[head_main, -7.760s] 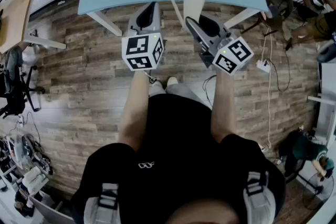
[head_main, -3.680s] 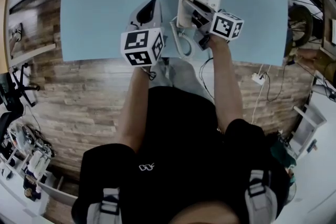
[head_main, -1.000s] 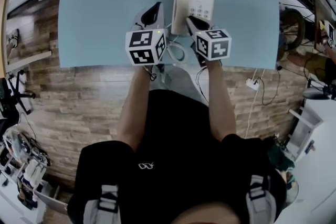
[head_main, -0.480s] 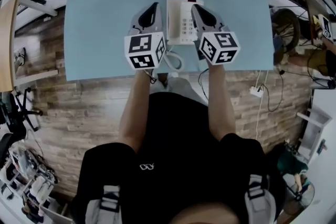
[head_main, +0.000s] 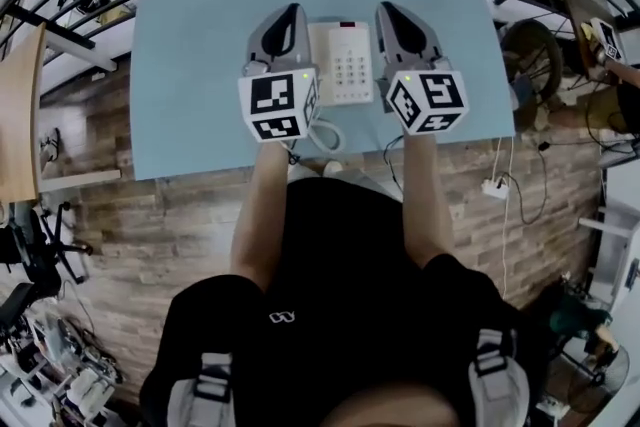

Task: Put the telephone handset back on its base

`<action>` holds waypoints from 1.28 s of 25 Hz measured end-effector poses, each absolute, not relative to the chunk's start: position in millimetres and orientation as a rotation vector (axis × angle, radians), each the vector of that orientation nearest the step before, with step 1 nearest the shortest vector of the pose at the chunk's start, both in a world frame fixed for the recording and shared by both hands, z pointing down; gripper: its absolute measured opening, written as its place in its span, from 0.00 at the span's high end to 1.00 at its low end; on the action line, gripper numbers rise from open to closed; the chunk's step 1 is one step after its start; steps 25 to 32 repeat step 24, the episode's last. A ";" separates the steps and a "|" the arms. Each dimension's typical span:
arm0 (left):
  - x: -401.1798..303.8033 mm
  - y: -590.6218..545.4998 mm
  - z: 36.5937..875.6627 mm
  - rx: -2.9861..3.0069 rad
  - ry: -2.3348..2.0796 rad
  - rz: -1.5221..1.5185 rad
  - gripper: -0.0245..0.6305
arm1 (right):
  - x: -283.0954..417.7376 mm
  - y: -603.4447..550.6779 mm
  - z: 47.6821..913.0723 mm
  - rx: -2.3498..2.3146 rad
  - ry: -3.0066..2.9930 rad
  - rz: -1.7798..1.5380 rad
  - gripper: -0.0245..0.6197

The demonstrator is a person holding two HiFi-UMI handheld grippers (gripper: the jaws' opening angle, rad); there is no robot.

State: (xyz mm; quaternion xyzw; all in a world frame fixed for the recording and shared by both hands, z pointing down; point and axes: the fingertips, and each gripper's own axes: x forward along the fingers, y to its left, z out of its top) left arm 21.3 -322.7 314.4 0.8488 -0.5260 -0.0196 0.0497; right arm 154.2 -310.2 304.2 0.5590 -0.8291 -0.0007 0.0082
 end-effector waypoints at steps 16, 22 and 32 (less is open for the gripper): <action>29.4 -314.8 314.0 2.559 -1.625 -0.071 0.96 | 168.3 -304.4 295.1 1.727 -2.601 -0.072 0.97; 22.3 -320.0 326.0 2.530 -1.625 -0.033 0.96 | 162.7 -314.1 294.4 1.712 -2.618 -0.075 0.97; 18.5 -324.3 331.2 2.515 -1.626 -0.022 0.96 | 159.5 -318.7 295.4 1.702 -2.622 -0.076 0.97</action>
